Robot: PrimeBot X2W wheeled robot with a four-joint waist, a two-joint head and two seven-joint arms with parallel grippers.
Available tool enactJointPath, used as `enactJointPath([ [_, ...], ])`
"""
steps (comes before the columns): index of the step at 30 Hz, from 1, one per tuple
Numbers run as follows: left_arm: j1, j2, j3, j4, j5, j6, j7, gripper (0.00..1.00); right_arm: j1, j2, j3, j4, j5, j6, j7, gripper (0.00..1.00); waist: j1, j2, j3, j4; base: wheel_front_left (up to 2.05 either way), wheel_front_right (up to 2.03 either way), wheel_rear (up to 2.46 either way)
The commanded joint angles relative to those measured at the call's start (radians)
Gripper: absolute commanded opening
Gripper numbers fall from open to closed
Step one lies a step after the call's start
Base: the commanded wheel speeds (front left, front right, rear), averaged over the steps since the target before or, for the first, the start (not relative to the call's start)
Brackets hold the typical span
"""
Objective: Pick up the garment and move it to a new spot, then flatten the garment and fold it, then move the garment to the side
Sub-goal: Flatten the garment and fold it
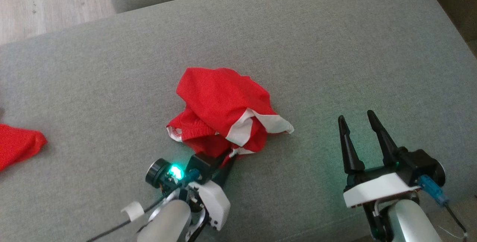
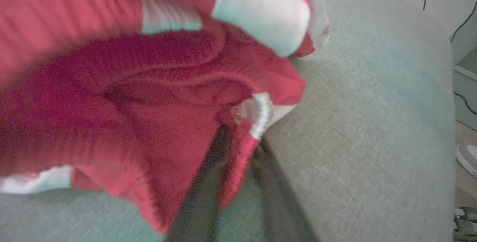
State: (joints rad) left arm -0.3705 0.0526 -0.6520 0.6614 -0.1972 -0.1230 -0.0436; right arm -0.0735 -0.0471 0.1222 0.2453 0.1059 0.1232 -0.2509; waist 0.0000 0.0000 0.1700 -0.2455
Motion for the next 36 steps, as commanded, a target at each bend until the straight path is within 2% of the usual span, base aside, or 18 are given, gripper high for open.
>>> enactJointPath([
  [1, -0.051, -0.002, 0.008, -0.027, -0.034, 0.002, 0.002, 0.0, -0.045, -0.003, 0.025, -0.029, 0.01, 0.008, -0.011, 1.0, 0.0, 0.0, 0.0, -0.002, 0.0, 0.0, 0.0],
  [4, -0.066, -0.002, -0.01, -0.074, -0.124, -0.002, 0.01, 0.0, -0.041, -0.003, 0.02, -0.028, 0.014, 0.008, -0.011, 1.0, 0.0, 0.0, -0.003, 0.002, 0.0, 0.0, 0.0],
  [8, -0.12, -0.002, -0.042, -0.213, -0.28, -0.006, 0.074, 0.0, -0.033, -0.003, 0.015, -0.023, 0.015, 0.008, -0.011, 1.0, 0.0, 0.0, -0.017, 0.015, 0.0, 0.0, 0.0],
  [12, -0.217, 0.008, -0.021, -0.334, -0.348, -0.007, 0.138, 0.0, -0.037, -0.003, 0.025, -0.017, 0.025, 0.008, -0.011, 1.0, 0.0, 0.0, -0.036, 0.018, 0.0, 0.0, 0.0],
  [17, -0.334, 0.051, 0.033, -0.415, -0.392, -0.007, 0.173, 0.0, -0.039, -0.003, 0.044, -0.007, 0.037, 0.008, -0.011, 1.0, 0.0, 0.0, -0.064, -0.001, 0.0, 0.0, 0.0],
  [24, -0.433, 0.07, 0.108, -0.406, -0.414, -0.002, 0.14, 0.0, -0.032, -0.003, 0.04, 0.001, 0.042, 0.008, -0.011, 1.0, 0.0, 0.0, -0.094, -0.044, 0.0, 0.0, 0.0],
  [31, -0.43, 0.08, 0.104, -0.422, -0.433, -0.004, 0.128, 0.0, -0.018, -0.003, 0.02, -0.003, 0.039, 0.008, -0.011, 1.0, 0.0, 0.0, -0.101, -0.05, 0.0, 0.0, 0.0],
  [36, -0.251, 0.125, 0.006, -0.55, -0.531, -0.007, 0.179, 0.0, 0.01, -0.003, -0.002, -0.004, 0.034, 0.008, -0.011, 1.0, 0.0, 0.0, -0.122, -0.03, 0.0, 0.0, 0.0],
])
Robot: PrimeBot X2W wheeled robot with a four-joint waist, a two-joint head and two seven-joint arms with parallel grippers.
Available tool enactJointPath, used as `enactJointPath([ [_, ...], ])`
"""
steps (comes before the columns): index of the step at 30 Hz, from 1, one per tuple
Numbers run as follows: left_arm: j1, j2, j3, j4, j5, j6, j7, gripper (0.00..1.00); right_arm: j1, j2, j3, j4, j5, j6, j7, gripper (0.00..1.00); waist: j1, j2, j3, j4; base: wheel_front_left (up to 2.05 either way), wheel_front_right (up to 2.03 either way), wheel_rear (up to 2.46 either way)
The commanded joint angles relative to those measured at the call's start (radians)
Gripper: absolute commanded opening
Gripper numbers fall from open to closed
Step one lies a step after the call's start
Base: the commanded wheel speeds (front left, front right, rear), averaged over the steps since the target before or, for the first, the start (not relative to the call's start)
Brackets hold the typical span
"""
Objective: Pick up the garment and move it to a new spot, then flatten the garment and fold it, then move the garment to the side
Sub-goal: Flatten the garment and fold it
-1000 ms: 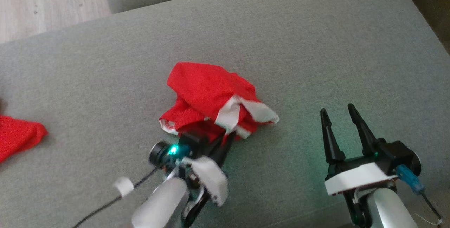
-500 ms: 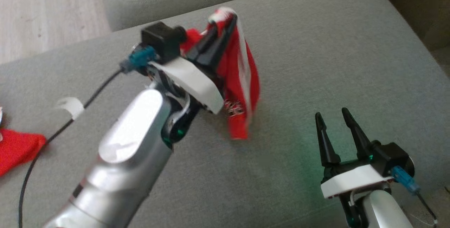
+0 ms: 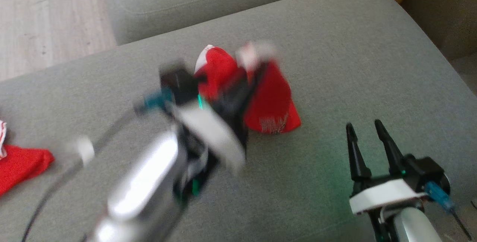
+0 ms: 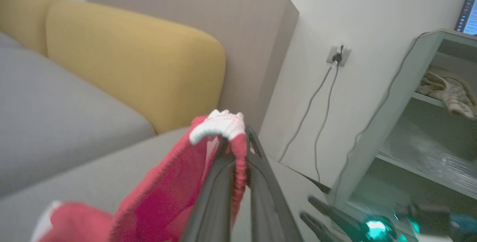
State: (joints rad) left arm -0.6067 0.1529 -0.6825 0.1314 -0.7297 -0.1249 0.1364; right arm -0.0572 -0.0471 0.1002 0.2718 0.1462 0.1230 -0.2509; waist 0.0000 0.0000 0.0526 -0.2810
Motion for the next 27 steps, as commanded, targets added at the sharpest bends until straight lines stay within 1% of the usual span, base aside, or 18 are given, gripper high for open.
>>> enactJointPath([
  [1, 0.038, 0.045, 0.011, -0.063, -0.025, -0.005, 0.011, 0.0, 0.0, -0.003, 0.014, -0.031, -0.008, 0.008, -0.011, 1.0, 0.0, 0.0, -0.01, 0.013, 0.0, 0.0, 0.0],
  [4, 0.21, 0.128, -0.051, -0.191, -0.093, -0.005, 0.018, 0.0, 0.017, -0.003, 0.0, -0.029, -0.013, 0.008, -0.011, 1.0, 0.0, 0.0, -0.024, 0.037, 0.0, 0.0, 0.0],
  [6, 0.319, 0.186, -0.093, -0.267, -0.137, -0.005, -0.001, 0.0, 0.026, -0.003, -0.01, -0.028, -0.018, 0.008, -0.011, 1.0, 0.0, 0.0, -0.028, 0.059, 0.0, 0.0, 0.0],
  [8, 0.412, 0.245, -0.108, -0.289, -0.145, -0.005, -0.03, 0.0, 0.035, -0.003, -0.018, -0.028, -0.022, 0.008, -0.011, 1.0, 0.0, 0.0, -0.031, 0.084, 0.0, 0.0, 0.0],
  [10, 0.479, 0.295, -0.123, -0.271, -0.111, -0.002, -0.062, 0.0, 0.044, -0.003, -0.025, -0.027, -0.027, 0.008, -0.011, 1.0, 0.0, 0.0, -0.034, 0.113, 0.0, 0.0, 0.0],
  [12, 0.534, 0.31, -0.121, -0.234, -0.106, 0.005, -0.107, 0.0, 0.053, -0.003, -0.034, -0.025, -0.033, 0.008, -0.011, 1.0, 0.0, 0.0, -0.038, 0.145, 0.0, 0.0, 0.0],
  [15, 0.586, 0.3, -0.106, -0.165, -0.141, 0.005, -0.168, 0.0, 0.065, -0.003, -0.044, -0.02, -0.043, 0.008, -0.011, 1.0, 0.0, 0.0, -0.045, 0.19, 0.0, 0.0, 0.0],
  [19, 0.596, 0.3, -0.097, -0.047, -0.149, 0.001, -0.228, 0.0, 0.076, -0.003, -0.047, -0.013, -0.055, 0.008, -0.011, 1.0, 0.0, 0.0, -0.054, 0.236, 0.0, 0.0, 0.0],
  [21, 0.598, 0.289, -0.093, 0.004, -0.166, -0.001, -0.257, 0.01, 0.077, -0.003, -0.048, -0.011, -0.059, 0.008, -0.011, 1.0, 0.0, 0.0, -0.057, 0.251, 0.0, 0.0, 0.0],
  [22, 0.596, 0.285, -0.091, 0.026, -0.169, -0.002, -0.274, 0.2, 0.077, -0.003, -0.047, -0.01, -0.06, 0.008, -0.011, 1.0, 0.0, 0.0, -0.059, 0.257, 0.0, 0.0, 0.0],
  [23, 0.597, 0.28, -0.088, 0.046, -0.177, -0.003, -0.289, 0.45, 0.078, -0.003, -0.047, -0.009, -0.062, 0.008, -0.011, 1.0, 0.0, 0.0, -0.061, 0.261, 0.0, 0.0, 0.0],
  [24, 0.598, 0.274, -0.083, 0.064, -0.189, -0.003, -0.303, 0.84, 0.078, -0.003, -0.046, -0.008, -0.063, 0.008, -0.011, 1.0, 0.0, 0.0, -0.061, 0.264, 0.0, 0.0, 0.0],
  [25, 0.597, 0.271, -0.077, 0.083, -0.195, -0.003, -0.317, 1.0, 0.078, -0.003, -0.045, -0.008, -0.063, 0.008, -0.011, 1.0, 0.0, 0.0, -0.061, 0.266, 0.0, 0.0, 0.0],
  [27, 0.595, 0.265, -0.065, 0.137, -0.202, -0.004, -0.344, 1.0, 0.08, -0.003, -0.041, -0.008, -0.065, 0.008, -0.011, 1.0, 0.0, 0.0, -0.061, 0.27, 0.0, 0.0, 0.0],
])
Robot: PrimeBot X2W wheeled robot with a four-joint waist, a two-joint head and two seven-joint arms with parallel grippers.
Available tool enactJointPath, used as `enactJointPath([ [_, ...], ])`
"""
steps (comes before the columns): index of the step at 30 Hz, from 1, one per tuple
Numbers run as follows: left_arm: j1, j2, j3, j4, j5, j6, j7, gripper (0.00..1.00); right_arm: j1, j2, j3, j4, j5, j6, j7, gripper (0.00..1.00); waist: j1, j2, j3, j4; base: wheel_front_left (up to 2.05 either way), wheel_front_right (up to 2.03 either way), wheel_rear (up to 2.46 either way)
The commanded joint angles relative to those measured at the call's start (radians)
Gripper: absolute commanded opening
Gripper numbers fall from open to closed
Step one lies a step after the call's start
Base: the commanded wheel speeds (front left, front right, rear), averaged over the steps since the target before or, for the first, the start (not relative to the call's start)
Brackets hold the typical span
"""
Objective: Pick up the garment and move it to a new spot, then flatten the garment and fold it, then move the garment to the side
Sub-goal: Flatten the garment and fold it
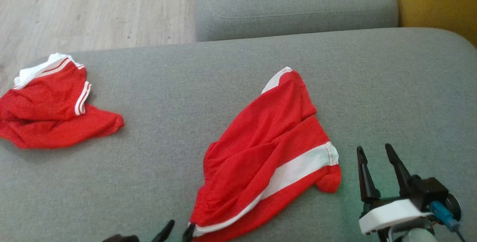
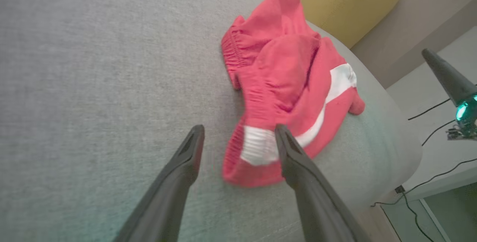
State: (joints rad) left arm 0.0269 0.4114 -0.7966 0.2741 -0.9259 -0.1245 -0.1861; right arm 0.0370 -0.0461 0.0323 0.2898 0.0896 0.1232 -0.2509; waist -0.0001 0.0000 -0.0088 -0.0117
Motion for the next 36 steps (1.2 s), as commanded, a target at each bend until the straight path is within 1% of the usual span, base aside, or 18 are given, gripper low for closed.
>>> enactJointPath([
  [1, -0.036, 0.005, 0.059, 0.009, -0.01, -0.004, -0.03, 1.0, -0.014, -0.004, 0.028, -0.027, -0.009, 0.008, -0.011, 1.0, 0.0001, 0.0, 0.001, 0.0, 0.0, 0.0, 0.0],
  [3, -0.031, 0.005, 0.081, 0.03, -0.011, 0.004, -0.045, 1.0, -0.014, -0.004, 0.029, -0.028, -0.01, 0.008, -0.011, 1.0, 0.0001, 0.0, 0.001, -0.003, 0.0, 0.0, 0.0],
  [5, -0.03, 0.009, 0.115, 0.04, 0.009, 0.035, -0.061, 1.0, -0.013, -0.005, 0.025, -0.032, -0.011, 0.008, -0.011, 1.0, 0.0001, 0.0, 0.003, -0.005, 0.0, 0.0, 0.0],
  [6, -0.03, 0.009, 0.115, 0.04, 0.009, 0.035, -0.061, 1.0, -0.013, -0.005, 0.025, -0.032, -0.011, 0.008, -0.011, 1.0, 0.0001, 0.0, 0.003, -0.005, 0.0, 0.0, 0.0],
  [7, -0.03, 0.009, 0.132, 0.036, 0.021, 0.048, -0.066, 1.0, -0.012, -0.006, 0.022, -0.034, -0.011, 0.008, -0.011, 1.0, 0.0001, 0.0, 0.003, -0.006, 0.0, 0.0, 0.0],
  [9, -0.032, 0.002, 0.171, 0.014, 0.054, 0.076, -0.073, 1.0, -0.011, -0.008, 0.018, -0.037, -0.011, 0.008, -0.011, 1.0, 0.0001, 0.0, 0.004, -0.009, 0.0, 0.0, 0.0],
  [12, -0.042, -0.019, 0.196, -0.051, 0.141, 0.089, -0.075, 1.0, -0.014, -0.008, 0.019, -0.04, -0.012, 0.008, -0.011, 1.0, 0.0001, 0.0, 0.008, -0.019, 0.0, 0.0, 0.0],
  [14, -0.051, -0.037, 0.181, -0.092, 0.201, 0.083, -0.075, 1.0, -0.019, -0.008, 0.023, -0.041, -0.012, 0.008, -0.011, 1.0, 0.0001, 0.0, 0.011, -0.03, 0.0, 0.0, 0.0],
  [16, -0.071, -0.056, 0.145, -0.117, 0.252, 0.073, -0.075, 1.0, -0.026, -0.008, 0.032, -0.042, -0.011, 0.008, -0.011, 1.0, 0.0001, 0.0, 0.015, -0.045, 0.0, 0.0, 0.0],
  [20, -0.145, -0.108, 0.063, -0.126, 0.322, 0.054, -0.054, 1.0, -0.042, -0.007, 0.049, -0.046, -0.007, 0.008, -0.011, 1.0, 0.0001, 0.0, 0.033, -0.078, 0.0, 0.0, 0.0],
  [24, -0.235, -0.163, -0.012, -0.081, 0.37, 0.034, -0.002, 1.0, -0.063, -0.006, 0.063, -0.051, -0.001, 0.008, -0.011, 1.0, 0.0001, 0.0, 0.06, -0.117, 0.0, 0.0, 0.0],
  [27, -0.29, -0.192, -0.053, -0.001, 0.404, 0.032, 0.037, 1.0, -0.074, -0.005, 0.064, -0.052, 0.005, 0.008, -0.011, 1.0, 0.0001, 0.0, 0.076, -0.145, 0.0, 0.0, 0.0],
  [31, -0.339, -0.211, -0.075, 0.094, 0.444, 0.053, 0.065, 1.0, -0.081, -0.005, 0.066, -0.052, 0.01, 0.008, -0.011, 1.0, 0.0001, 0.0, 0.093, -0.18, 0.0, 0.0, 0.0],
  [36, -0.36, -0.218, -0.065, 0.17, 0.453, 0.097, 0.083, 1.0, -0.078, -0.004, 0.06, -0.055, 0.016, 0.008, -0.011, 1.0, 0.0001, 0.0, 0.099, -0.199, 0.0, 0.0, 0.0],
])
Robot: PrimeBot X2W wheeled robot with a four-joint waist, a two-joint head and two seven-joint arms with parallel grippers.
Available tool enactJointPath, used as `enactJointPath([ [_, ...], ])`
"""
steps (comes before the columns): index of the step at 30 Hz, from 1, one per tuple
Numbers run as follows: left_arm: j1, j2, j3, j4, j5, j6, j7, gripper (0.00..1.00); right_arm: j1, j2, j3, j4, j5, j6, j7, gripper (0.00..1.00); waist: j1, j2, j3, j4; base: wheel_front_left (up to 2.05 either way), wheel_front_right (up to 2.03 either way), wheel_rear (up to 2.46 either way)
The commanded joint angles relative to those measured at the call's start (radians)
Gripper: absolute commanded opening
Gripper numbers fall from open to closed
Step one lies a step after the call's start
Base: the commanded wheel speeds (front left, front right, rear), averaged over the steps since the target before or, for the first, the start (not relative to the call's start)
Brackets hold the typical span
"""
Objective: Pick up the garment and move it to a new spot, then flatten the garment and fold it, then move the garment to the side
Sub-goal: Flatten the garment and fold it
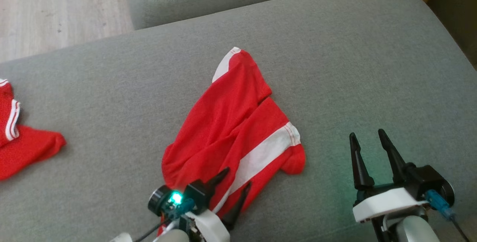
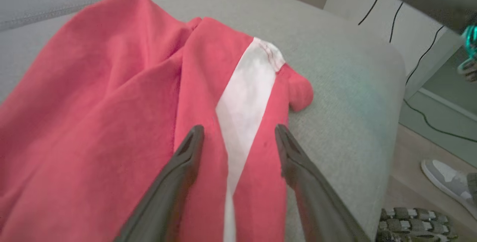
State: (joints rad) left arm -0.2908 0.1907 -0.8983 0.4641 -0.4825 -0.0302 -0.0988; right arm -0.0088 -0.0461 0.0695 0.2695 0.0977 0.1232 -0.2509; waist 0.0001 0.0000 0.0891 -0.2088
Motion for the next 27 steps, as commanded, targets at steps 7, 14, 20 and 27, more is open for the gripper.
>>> enactJointPath([
  [7, -0.058, 0.013, 0.044, 0.046, 0.013, 0.035, 0.012, 1.0, -0.039, -0.004, 0.02, -0.036, 0.019, 0.008, -0.011, 1.0, -0.0001, 0.0, 0.006, -0.002, 0.0, 0.0, 0.0],
  [14, -0.063, 0.004, 0.034, 0.066, -0.005, 0.01, 0.022, 0.0, -0.039, -0.004, 0.018, -0.037, 0.018, 0.008, -0.011, 1.0, -0.0001, 0.0, 0.003, 0.011, 0.0, 0.0, 0.0],
  [20, -0.062, 0.005, 0.033, 0.046, -0.017, 0.0, 0.019, 0.0, -0.035, -0.004, 0.016, -0.035, 0.015, 0.008, -0.011, 1.0, -0.0001, 0.0, -0.004, 0.019, 0.0, 0.0, 0.0],
  [27, -0.044, 0.026, 0.006, -0.086, -0.02, -0.02, 0.035, 0.0, -0.032, -0.004, 0.014, -0.035, 0.013, 0.008, -0.011, 1.0, -0.0001, 0.0, -0.01, 0.029, 0.0, 0.0, 0.0],
])
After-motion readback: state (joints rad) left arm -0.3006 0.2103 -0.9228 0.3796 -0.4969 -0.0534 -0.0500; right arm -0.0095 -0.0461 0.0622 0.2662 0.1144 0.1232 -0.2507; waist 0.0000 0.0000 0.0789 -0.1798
